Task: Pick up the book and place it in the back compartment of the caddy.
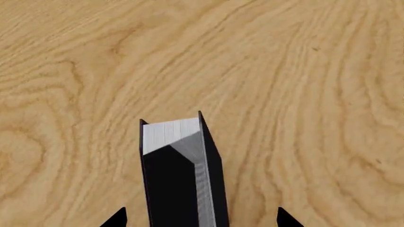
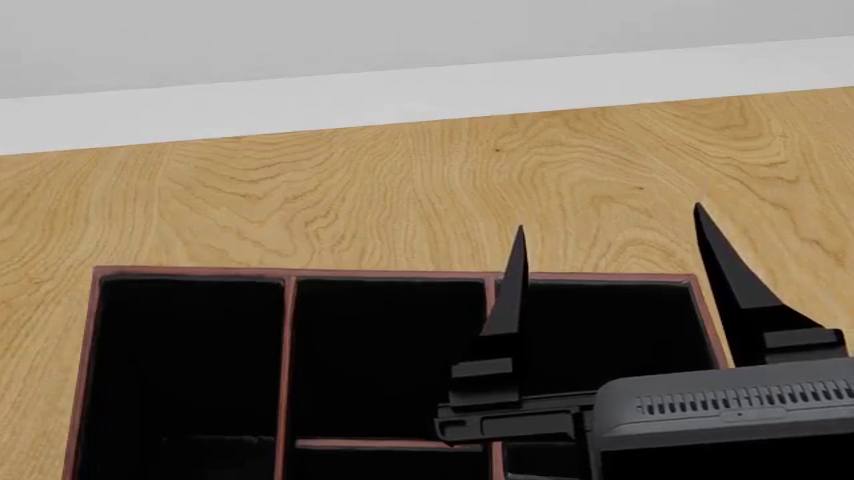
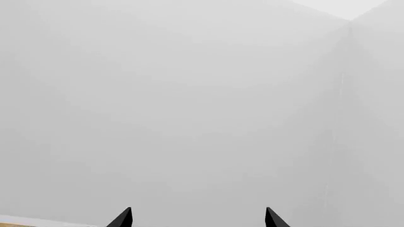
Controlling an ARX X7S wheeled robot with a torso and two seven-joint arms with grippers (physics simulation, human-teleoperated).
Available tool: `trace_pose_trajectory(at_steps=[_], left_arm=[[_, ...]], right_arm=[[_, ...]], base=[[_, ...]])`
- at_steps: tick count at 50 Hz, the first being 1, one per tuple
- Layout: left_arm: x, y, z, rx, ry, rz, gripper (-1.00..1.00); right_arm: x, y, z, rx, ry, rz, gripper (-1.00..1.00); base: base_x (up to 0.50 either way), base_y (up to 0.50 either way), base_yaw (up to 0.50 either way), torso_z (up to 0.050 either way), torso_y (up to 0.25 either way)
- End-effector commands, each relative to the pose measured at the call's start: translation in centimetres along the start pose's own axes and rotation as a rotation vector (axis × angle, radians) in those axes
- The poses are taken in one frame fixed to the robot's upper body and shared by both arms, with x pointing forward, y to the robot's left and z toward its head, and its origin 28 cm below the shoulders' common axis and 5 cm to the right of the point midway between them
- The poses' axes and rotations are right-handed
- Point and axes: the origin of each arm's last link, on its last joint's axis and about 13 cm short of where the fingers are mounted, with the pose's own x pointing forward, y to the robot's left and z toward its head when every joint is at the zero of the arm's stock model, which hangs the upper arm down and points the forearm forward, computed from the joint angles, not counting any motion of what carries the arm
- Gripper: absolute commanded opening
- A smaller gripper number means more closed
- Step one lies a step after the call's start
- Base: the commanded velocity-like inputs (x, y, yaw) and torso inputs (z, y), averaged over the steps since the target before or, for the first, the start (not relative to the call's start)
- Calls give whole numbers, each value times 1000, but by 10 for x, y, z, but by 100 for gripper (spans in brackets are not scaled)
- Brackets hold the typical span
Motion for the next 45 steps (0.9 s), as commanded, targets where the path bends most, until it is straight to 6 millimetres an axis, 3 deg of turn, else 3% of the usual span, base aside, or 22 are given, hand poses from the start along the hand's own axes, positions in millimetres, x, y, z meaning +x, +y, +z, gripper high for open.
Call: trace_pose_trajectory(at_steps=[1, 4, 5, 15, 23, 34, 45], left_arm=[[9, 0, -18, 31, 42, 8, 100], [11, -1, -23, 43, 49, 4, 100], [11, -1, -23, 43, 45, 8, -100], [8, -5, -14, 30, -39, 32, -100], [-5, -13, 13, -17, -191, 14, -100], [-59, -29, 73, -98, -440, -83, -100], [-106, -38, 106, -97, -556, -199, -100]], right_arm=[[0, 0, 1, 0, 0, 1, 100], [0, 1, 2, 0, 0, 4, 100], [0, 1, 2, -1, 0, 5, 100], [0, 1, 2, 0, -1, 9, 100], [-1, 2, 4, 4, -4, 7, 100], [-2, 2, 2, 9, -7, 3, 100], [-2, 2, 1, 14, -15, 1, 100]], base=[[10, -2, 0, 0, 0], [0, 0, 2, 0, 0], [0, 0, 3, 0, 0], [0, 0, 1, 0, 0], [0, 1, 0, 0, 0], [0, 0, 0, 0, 0], [0, 0, 0, 0, 0]])
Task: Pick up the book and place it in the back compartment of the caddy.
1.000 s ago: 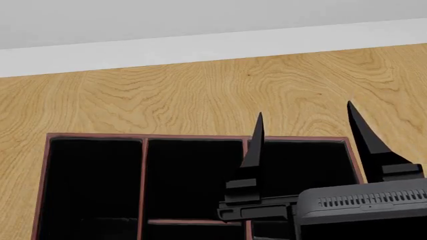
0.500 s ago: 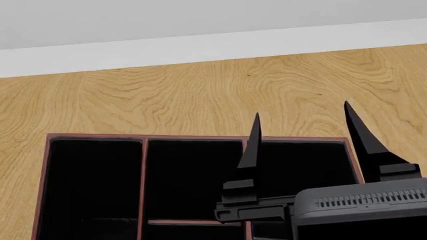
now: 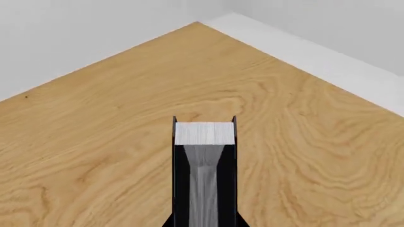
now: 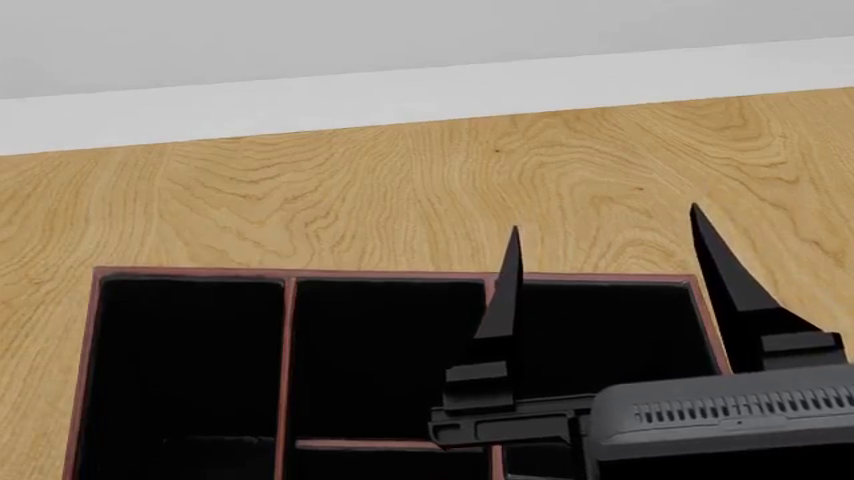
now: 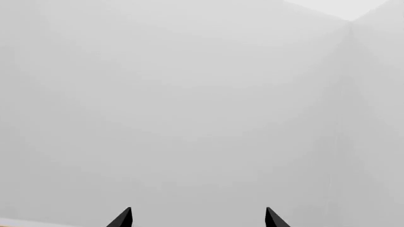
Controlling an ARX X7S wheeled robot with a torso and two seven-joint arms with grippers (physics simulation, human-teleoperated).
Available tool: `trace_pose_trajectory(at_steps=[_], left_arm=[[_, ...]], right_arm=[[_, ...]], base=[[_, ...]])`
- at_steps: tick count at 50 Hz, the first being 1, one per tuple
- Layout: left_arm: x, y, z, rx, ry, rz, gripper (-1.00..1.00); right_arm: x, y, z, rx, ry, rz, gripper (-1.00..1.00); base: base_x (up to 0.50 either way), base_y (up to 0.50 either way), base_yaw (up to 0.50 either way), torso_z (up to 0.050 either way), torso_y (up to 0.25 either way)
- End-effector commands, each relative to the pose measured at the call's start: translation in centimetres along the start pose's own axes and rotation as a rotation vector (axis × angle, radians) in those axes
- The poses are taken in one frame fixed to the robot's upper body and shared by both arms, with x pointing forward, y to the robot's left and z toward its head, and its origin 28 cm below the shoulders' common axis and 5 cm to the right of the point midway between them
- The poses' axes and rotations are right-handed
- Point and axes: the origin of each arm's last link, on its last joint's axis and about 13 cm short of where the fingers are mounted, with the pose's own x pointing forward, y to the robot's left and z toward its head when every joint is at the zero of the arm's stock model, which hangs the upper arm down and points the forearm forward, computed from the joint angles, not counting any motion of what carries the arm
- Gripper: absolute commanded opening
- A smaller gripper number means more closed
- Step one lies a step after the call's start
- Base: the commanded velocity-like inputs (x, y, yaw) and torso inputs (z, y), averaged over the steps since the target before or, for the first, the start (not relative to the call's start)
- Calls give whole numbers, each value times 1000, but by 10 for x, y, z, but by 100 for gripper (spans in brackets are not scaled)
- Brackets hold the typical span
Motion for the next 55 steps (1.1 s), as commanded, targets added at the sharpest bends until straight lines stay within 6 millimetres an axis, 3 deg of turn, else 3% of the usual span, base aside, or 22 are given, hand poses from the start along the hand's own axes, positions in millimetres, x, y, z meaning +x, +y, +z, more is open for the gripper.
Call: trace_pose_trajectory(at_steps=[1, 8, 15, 24, 31, 48, 55], left_arm=[[-30, -15, 56, -11, -174, -82, -100], [-43, -22, 72, -28, -199, -181, -100], [-69, -29, 94, -19, -265, -276, -100], [-90, -38, 107, -18, -366, -381, -100], [-121, -45, 118, 46, -443, -538, -100], [-181, -46, 109, 212, -577, -983, -100], [-193, -51, 104, 252, -578, -1114, -100]], right_arm=[[-1, 0, -1, 5, -6, -2, 100], [-3, -2, -2, 6, -11, -6, 100], [-4, -2, 1, -3, -18, -5, 100], [-4, -3, 4, -5, -33, -4, 100], [-3, -6, 4, -10, -41, -8, 100], [-3, -12, 3, -36, -52, -10, 100], [-1, -11, 5, -44, -69, -7, 100]], base=[[0, 0, 0, 0, 0], [0, 0, 0, 0, 0], [0, 0, 0, 0, 1], [0, 0, 0, 0, 1], [0, 0, 0, 0, 0], [0, 0, 0, 0, 2], [0, 0, 0, 0, 0]])
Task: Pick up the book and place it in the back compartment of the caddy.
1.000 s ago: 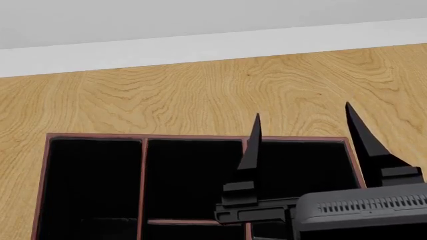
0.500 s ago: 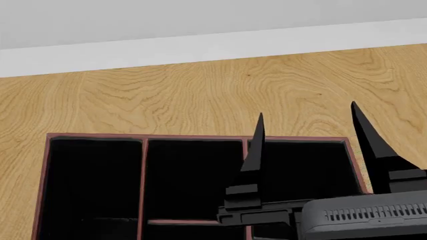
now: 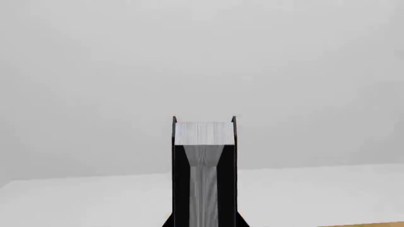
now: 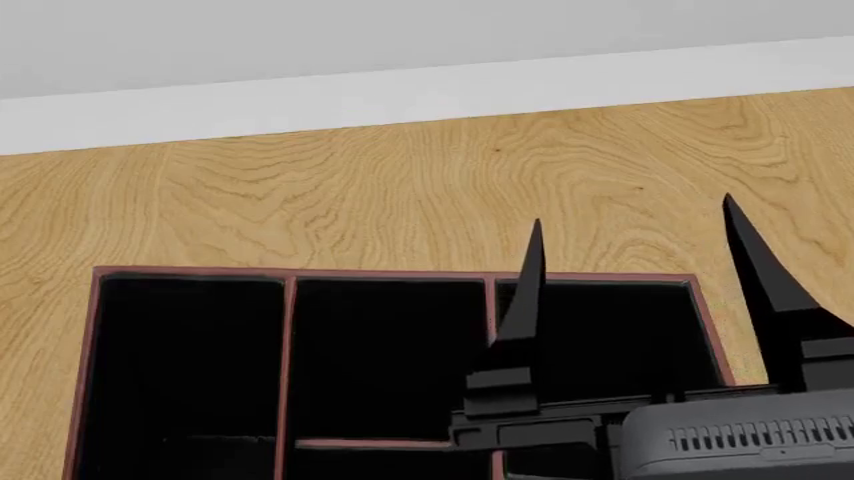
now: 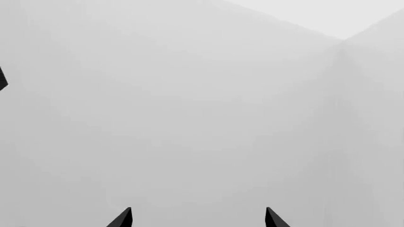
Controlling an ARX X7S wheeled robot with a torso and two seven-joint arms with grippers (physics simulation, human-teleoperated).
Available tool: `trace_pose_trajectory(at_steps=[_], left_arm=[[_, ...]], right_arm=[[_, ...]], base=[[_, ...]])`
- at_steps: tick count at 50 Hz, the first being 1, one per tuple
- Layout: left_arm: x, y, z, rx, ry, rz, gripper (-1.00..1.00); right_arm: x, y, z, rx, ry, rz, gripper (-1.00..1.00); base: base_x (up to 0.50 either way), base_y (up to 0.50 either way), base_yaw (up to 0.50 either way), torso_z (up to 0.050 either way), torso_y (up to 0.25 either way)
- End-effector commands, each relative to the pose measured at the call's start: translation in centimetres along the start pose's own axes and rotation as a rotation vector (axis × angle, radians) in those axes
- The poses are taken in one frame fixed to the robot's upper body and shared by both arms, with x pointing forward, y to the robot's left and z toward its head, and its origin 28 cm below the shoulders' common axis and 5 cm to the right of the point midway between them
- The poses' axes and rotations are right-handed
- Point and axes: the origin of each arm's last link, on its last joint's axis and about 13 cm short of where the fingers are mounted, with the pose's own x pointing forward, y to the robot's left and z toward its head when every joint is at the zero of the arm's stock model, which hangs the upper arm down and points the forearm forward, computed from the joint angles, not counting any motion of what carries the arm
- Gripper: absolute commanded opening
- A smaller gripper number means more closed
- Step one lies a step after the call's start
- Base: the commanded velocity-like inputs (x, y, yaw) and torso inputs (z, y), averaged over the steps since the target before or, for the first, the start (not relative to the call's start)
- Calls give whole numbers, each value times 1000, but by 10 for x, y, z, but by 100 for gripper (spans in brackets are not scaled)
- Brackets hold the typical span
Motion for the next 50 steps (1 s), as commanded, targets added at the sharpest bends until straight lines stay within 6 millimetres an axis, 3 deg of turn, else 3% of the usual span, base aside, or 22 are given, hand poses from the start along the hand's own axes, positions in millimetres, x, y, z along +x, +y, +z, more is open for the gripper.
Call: trace_pose_trajectory(at_steps=[1, 13, 50], left_arm=[[-19, -29, 14, 36, -67, -276, -100], [-37, -45, 10, 191, -102, -510, -100], [-62, -54, 1, 456, -41, -798, -100]], right_arm=[[2, -1, 0, -13, -17, 0, 100], [-2, -4, 3, -22, -21, -13, 100], [-16, -14, 13, -48, -44, -77, 100]], base=[[0, 0, 0, 0, 10], [0, 0, 0, 0, 1], [0, 0, 0, 0, 2]])
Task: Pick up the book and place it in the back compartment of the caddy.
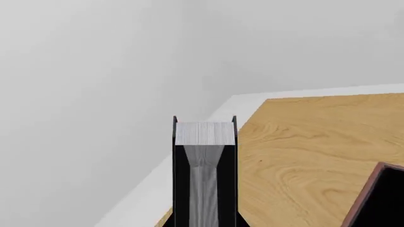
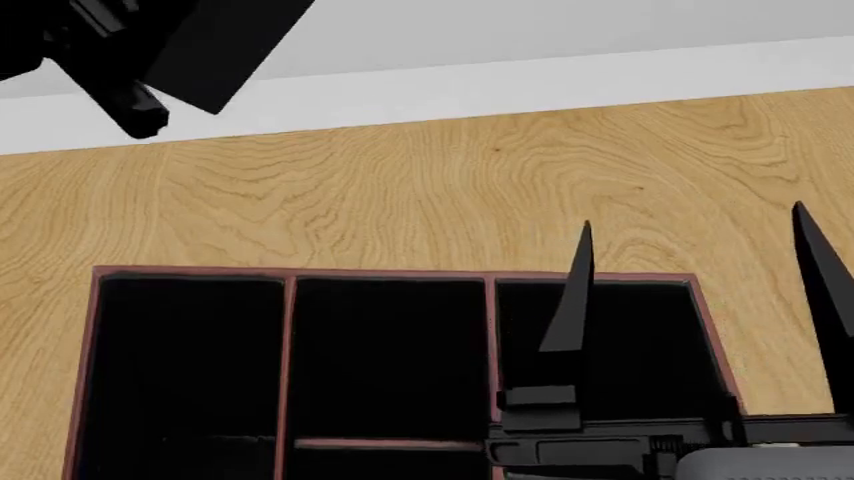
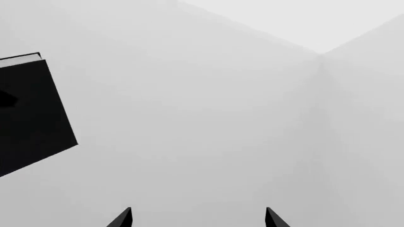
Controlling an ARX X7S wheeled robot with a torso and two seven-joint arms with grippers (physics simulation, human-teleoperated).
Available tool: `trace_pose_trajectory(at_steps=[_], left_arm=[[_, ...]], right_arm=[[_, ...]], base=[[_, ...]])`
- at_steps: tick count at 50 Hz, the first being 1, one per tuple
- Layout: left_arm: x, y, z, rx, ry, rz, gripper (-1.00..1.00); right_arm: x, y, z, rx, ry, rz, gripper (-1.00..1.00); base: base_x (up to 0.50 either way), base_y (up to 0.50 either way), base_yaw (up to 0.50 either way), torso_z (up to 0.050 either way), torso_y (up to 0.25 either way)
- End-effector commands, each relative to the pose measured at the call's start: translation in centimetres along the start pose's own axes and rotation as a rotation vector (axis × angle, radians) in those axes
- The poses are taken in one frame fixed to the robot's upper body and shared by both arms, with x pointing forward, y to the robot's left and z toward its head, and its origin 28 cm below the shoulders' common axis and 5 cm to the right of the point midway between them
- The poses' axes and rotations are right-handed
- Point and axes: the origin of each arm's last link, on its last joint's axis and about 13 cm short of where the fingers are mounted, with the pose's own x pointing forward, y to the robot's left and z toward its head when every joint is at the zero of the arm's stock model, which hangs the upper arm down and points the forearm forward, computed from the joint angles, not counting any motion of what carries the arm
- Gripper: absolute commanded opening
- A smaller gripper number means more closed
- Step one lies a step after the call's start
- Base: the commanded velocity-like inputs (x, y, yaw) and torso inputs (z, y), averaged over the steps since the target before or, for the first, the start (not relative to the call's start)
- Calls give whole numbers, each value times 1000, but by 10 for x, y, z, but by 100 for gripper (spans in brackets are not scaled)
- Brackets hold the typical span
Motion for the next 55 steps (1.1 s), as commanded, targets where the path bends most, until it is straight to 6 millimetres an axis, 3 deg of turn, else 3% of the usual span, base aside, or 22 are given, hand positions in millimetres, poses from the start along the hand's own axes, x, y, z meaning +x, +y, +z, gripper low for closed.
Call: trace_pose_trajectory(at_steps=[1, 46, 55], left_arm=[[-8, -6, 7, 62, -1, -54, -100], [3, -9, 48, 279, 158, -430, -100], [-4, -10, 63, 321, 181, -507, -100]], right_arm=[[-5, -4, 4, -8, -9, -24, 100], [-21, -13, -8, -18, 35, -120, 100], [-17, -17, 6, -30, 18, -133, 100]], base=[[0, 0, 0, 0, 0], [0, 0, 0, 0, 1], [0, 0, 0, 0, 1]])
